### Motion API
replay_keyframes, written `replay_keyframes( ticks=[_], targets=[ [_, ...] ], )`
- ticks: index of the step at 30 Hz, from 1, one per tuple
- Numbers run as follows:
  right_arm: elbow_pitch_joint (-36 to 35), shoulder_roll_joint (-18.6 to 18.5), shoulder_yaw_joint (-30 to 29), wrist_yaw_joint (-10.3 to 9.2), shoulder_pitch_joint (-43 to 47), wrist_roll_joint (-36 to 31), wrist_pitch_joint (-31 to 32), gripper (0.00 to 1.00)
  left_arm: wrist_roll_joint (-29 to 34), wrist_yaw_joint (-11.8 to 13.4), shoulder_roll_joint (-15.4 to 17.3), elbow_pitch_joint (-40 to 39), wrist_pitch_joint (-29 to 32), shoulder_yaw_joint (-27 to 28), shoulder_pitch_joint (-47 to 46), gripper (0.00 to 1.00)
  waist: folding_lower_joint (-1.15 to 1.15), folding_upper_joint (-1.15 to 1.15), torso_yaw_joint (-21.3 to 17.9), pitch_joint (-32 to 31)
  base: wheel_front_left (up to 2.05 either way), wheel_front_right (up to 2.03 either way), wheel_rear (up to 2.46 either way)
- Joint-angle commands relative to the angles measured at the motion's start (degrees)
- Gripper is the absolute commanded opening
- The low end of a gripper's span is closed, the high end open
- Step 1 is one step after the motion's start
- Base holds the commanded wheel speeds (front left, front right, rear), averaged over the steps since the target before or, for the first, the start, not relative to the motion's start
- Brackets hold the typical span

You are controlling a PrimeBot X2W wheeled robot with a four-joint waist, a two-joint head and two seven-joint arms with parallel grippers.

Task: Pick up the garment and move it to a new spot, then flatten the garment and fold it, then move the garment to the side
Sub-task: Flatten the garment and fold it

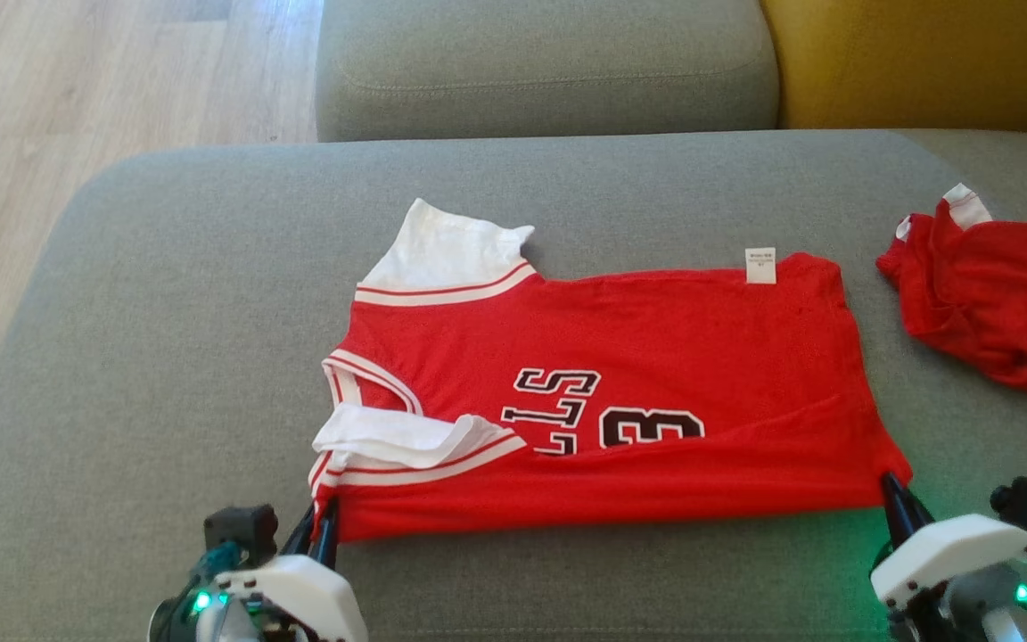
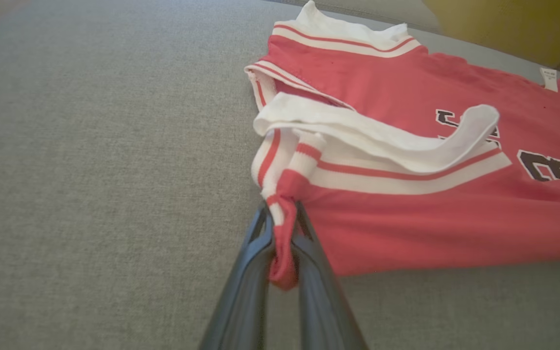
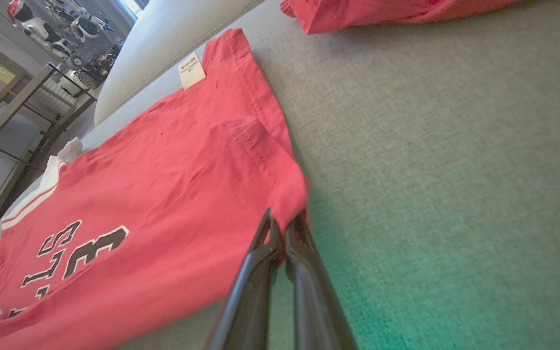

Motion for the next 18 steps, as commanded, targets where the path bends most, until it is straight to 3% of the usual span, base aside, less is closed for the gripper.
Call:
replay_keyframes(
  ticks=[1, 16, 17, 18],
  targets=[
    [-2.7, -1.8, 0.2, -0.04, -0.3, 0.1, 0.6, 0.0, -0.3, 0.3, 2.1, -2.5, 0.1, 2.0, -1.4, 0.0, 0.0, 0.0, 0.1, -0.1, 0.0, 0.0, 0.0],
    [-17.7, 1.5, -7.2, -0.04, 10.1, -5.0, 12.2, 0.0, -0.6, 1.6, 3.3, -9.5, 3.9, 0.4, 4.0, 0.0, 0.0, 0.0, 0.6, -0.3, 0.0, 0.0, 0.0],
    [-18.4, 2.0, -7.8, -0.04, 10.3, -5.5, 12.6, 0.0, -0.6, 1.7, 3.4, -9.7, 4.0, 0.4, 4.1, 0.05, 0.0, 0.0, 0.6, -0.3, 0.0, 0.0, 0.0],
    [-19.1, 2.5, -8.4, -0.04, 10.3, -6.0, 12.7, 0.89, -0.5, 1.8, 3.5, -9.9, 4.1, 0.2, 4.1, 0.47, 0.0, 0.0, 0.7, -0.3, 0.0, 0.0, 0.0]
  ],
)
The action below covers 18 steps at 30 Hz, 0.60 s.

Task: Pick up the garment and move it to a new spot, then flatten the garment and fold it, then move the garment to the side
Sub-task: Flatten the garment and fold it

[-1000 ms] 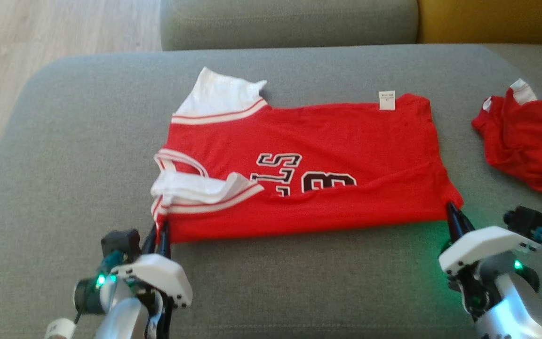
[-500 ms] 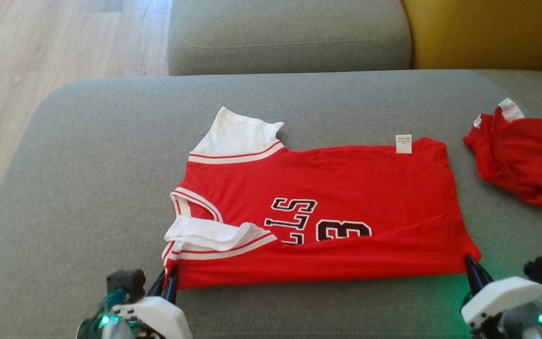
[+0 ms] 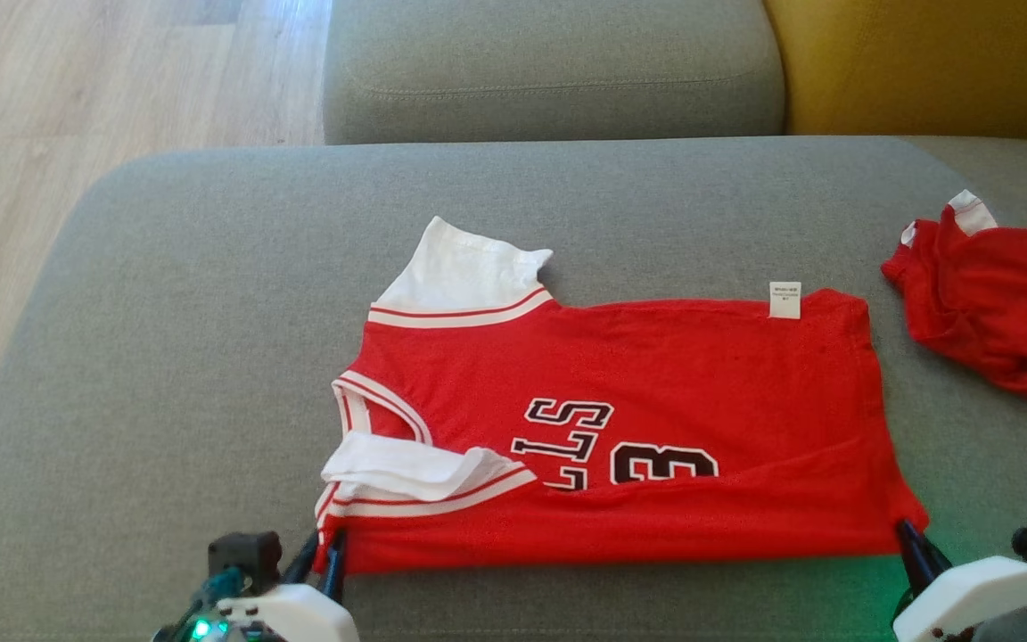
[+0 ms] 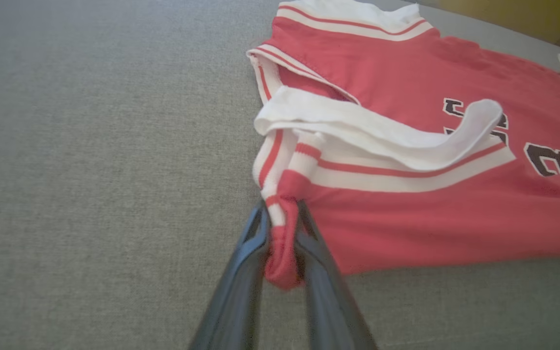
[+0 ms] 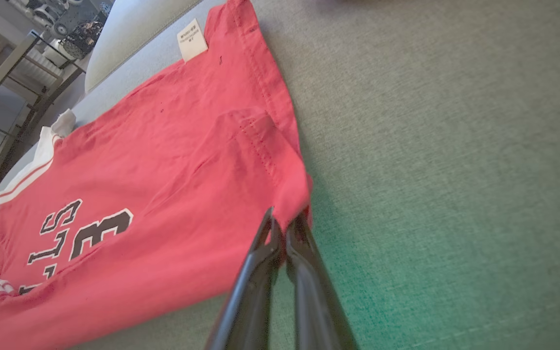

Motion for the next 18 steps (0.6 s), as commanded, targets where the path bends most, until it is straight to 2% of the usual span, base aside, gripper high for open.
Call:
replay_keyframes(
  ticks=[1, 8, 18],
  targets=[
    [-2.6, -0.6, -0.1, -0.04, -1.3, -0.7, -0.1, 1.0, -0.1, 0.7, 1.3, -2.1, -0.5, 2.1, -1.8, 1.0, 0.0, 0.0, 0.0, 0.0, 0.0, 0.0, 0.0],
    [-7.6, 1.3, -2.9, -0.04, -1.9, -3.8, -0.8, 1.0, -0.3, 2.3, 1.9, -4.0, -3.1, 3.6, -2.6, 1.0, 0.0, 0.0, 0.1, 0.1, 0.0, 0.0, 0.0],
    [-14.5, 2.2, -3.3, -0.04, -4.3, -6.9, -7.2, 1.0, -0.1, 4.8, 1.7, -10.7, -8.8, 7.1, -4.8, 1.0, 0.0, 0.0, -0.1, 0.1, 0.0, 0.0, 0.0]
  ],
)
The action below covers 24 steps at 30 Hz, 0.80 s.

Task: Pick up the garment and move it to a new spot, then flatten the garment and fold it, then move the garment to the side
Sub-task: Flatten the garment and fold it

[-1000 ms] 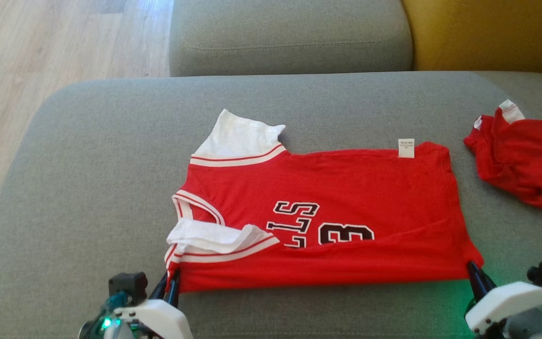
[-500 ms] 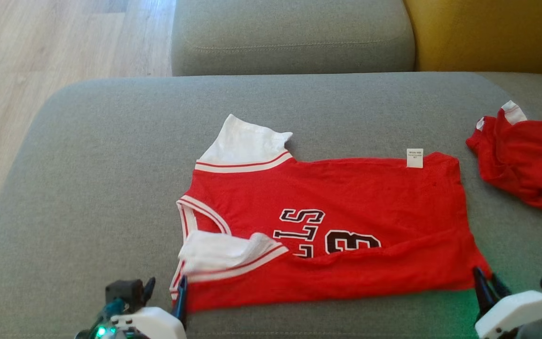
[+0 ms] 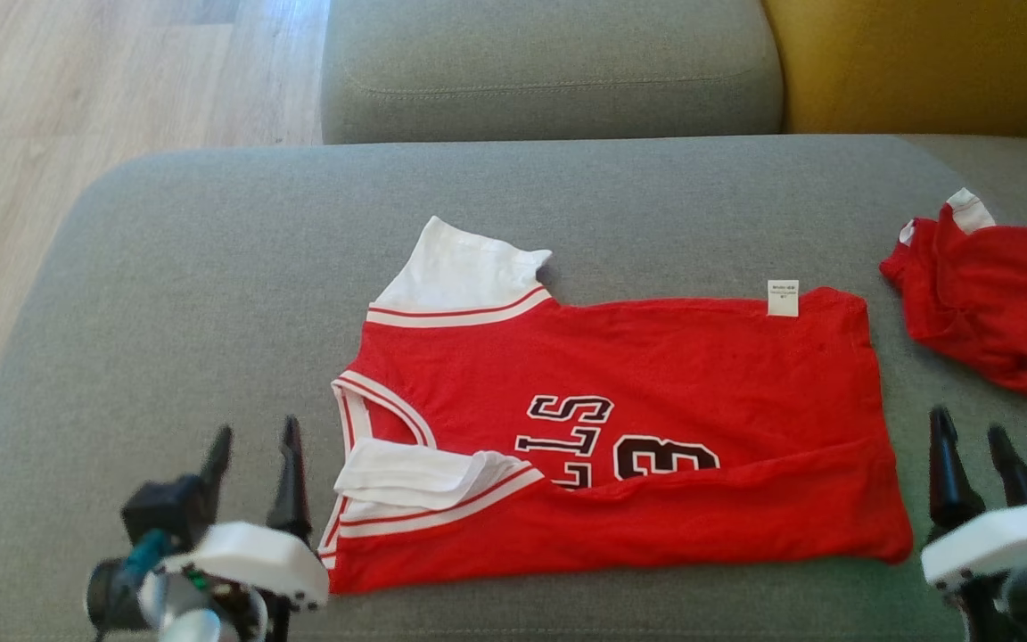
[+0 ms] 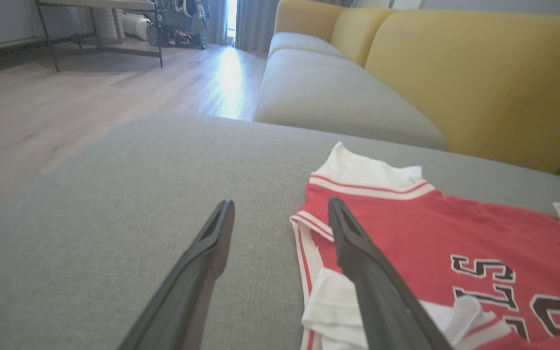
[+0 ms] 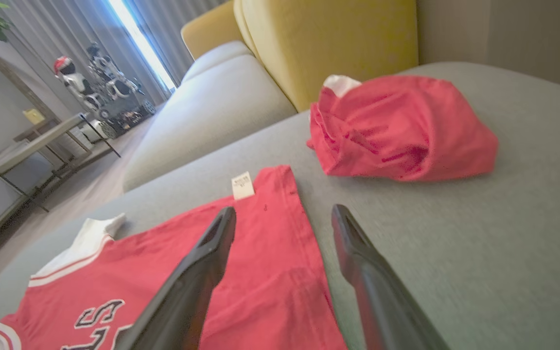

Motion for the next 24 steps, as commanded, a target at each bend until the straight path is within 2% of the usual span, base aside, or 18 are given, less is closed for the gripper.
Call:
replay_keyframes(
  ticks=[1, 9, 17, 21, 24],
  targets=[
    [-3.0, -0.6, 2.1, -0.04, -3.7, -0.5, -1.6, 1.0, 0.0, 0.7, 0.6, -2.9, -0.9, 2.8, -3.6, 1.0, 0.0, 0.0, -0.1, 0.0, 0.0, 0.0, 0.0],
    [-5.9, -3.1, 8.9, -0.04, -5.3, -2.7, -8.5, 1.0, 2.3, 0.4, -1.6, -11.1, -1.6, 6.6, -3.7, 1.0, 0.0, 0.0, -1.7, 1.7, 0.0, 0.0, 0.0],
    [-5.4, -3.9, 11.7, -0.04, -7.8, -3.6, -10.7, 1.0, 5.0, -1.9, -2.9, -11.2, -1.7, 7.8, -5.2, 1.0, 0.0, 0.0, -4.0, 4.5, 0.0, 0.0, 0.0],
    [-5.9, -3.9, 13.6, -0.04, -10.3, -4.1, -10.7, 1.0, 6.7, -3.2, -1.5, -7.1, -0.8, 6.8, -10.5, 1.0, 0.0, 0.0, -6.2, 7.4, 0.0, 0.0, 0.0],
    [-6.2, -3.8, 15.8, -0.04, -13.4, -4.8, -10.4, 1.0, 8.1, -5.0, 1.1, -3.5, 3.2, 5.6, -17.2, 1.0, 0.0, 0.0, -8.6, 10.4, 0.0, 0.0, 0.0]
  ],
)
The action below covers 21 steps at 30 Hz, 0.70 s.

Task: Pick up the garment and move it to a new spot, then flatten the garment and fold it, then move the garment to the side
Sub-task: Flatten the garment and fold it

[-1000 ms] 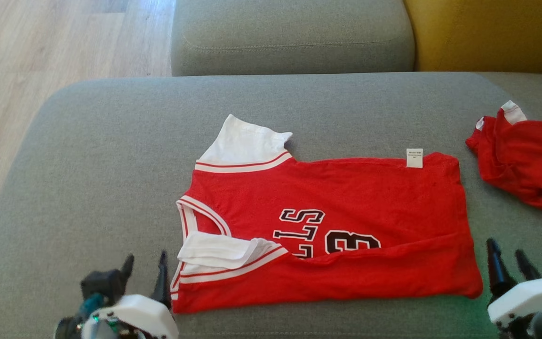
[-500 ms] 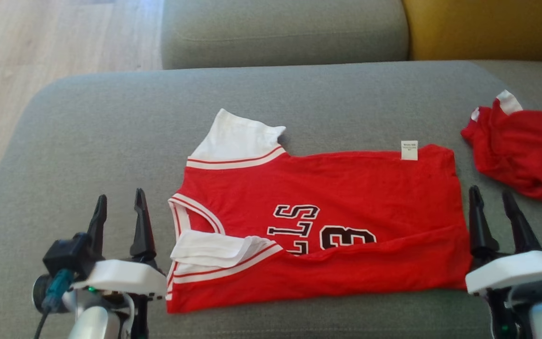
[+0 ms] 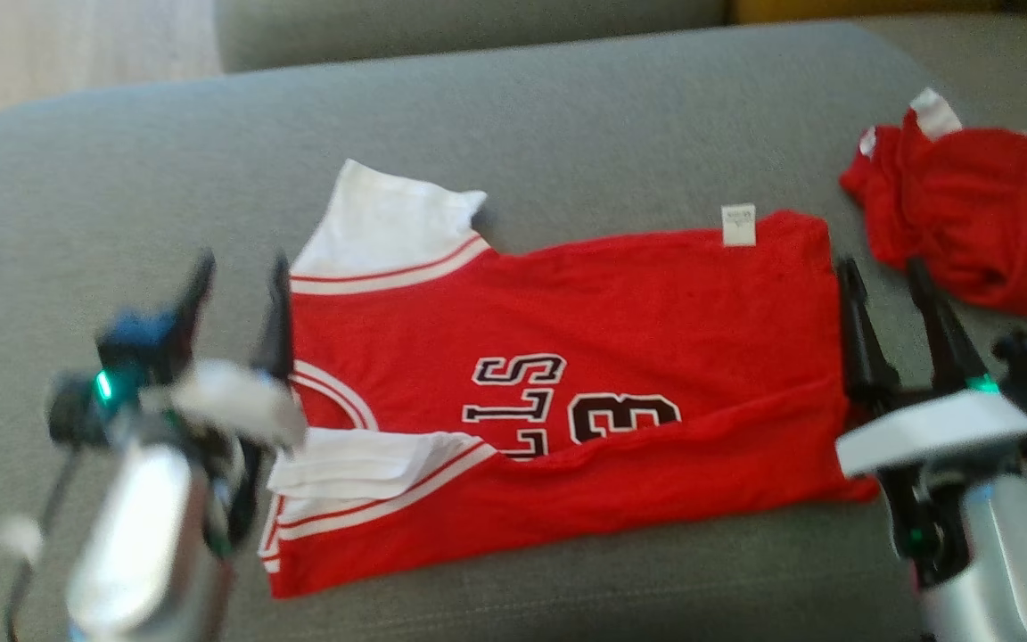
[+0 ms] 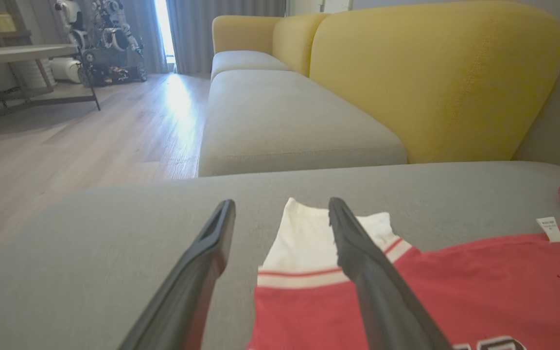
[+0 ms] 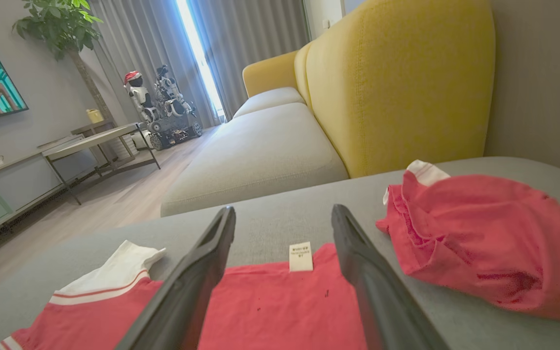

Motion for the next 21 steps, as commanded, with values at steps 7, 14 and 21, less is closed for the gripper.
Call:
replay_keyframes(
  ticks=[7, 14, 21],
  targets=[
    [-1.4, 0.4, 6.4, -0.04, -11.1, -0.7, -1.4, 1.0, 1.0, -6.7, 8.9, 10.5, 16.4, 0.2, -23.1, 1.0, 0.0, 0.0, -8.7, 10.3, 0.0, 0.0, 0.0],
    [1.0, 0.7, 11.6, -0.04, -16.2, -0.9, -3.7, 1.0, 1.9, -9.3, 13.5, 20.8, 25.6, -1.7, -35.0, 1.0, 0.0, 0.0, -12.5, 13.9, 0.0, 0.0, 0.0],
    [2.3, 1.2, 13.1, -0.04, -18.2, -0.2, -5.4, 1.0, 3.0, -10.1, 15.9, 27.2, 29.0, -3.9, -39.9, 1.0, 0.0, 0.0, -14.6, 15.5, 0.0, 0.0, 0.0]
  ],
)
